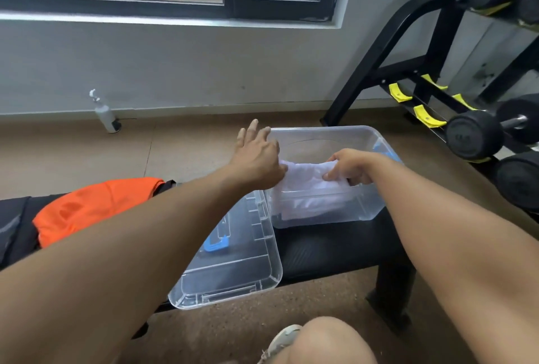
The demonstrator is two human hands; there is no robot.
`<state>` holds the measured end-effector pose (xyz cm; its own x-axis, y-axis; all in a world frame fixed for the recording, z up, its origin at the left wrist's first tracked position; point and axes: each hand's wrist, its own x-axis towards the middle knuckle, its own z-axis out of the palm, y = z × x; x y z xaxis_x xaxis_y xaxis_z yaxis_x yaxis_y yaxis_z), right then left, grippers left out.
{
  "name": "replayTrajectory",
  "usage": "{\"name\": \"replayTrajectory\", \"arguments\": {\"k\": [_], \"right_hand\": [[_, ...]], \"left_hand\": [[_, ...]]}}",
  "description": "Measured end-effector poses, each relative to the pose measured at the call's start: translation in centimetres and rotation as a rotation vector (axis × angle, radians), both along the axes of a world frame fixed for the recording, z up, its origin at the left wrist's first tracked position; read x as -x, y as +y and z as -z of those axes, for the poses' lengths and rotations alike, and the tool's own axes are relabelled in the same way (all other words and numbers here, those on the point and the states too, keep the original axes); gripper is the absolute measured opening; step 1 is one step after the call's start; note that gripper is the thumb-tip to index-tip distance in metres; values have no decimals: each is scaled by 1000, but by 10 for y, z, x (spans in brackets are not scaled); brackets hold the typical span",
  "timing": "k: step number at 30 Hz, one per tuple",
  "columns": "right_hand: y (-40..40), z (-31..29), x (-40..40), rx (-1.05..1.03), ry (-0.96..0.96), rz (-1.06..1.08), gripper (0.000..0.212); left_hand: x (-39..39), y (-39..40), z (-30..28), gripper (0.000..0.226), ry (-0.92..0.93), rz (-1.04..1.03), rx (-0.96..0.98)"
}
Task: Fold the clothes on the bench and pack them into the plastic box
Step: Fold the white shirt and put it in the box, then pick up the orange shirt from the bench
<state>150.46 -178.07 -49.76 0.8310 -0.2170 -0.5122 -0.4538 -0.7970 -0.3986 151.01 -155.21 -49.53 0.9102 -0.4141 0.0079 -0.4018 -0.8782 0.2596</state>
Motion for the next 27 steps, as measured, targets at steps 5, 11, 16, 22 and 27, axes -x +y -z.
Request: {"name": "replayTrajectory", "arguments": {"k": [5,11,16,22,27], "right_hand": [[13,2,-6,248,-76,-64,44],[62,-23,-11,224,-338,-129,32],[163,-58,11,80,-793,-249,19],[294,-24,58,-170,-639,-577,15],[342,45,79,-28,-346,-744,34]], "left_hand": [[5,32,5,54,-63,-22,202],[29,85,16,44,-87,-69,363],[58,147,35,44,-4,-234,378],[98,251,56,65,144,-579,232],[115,312,62,61,212,-688,258]]}}
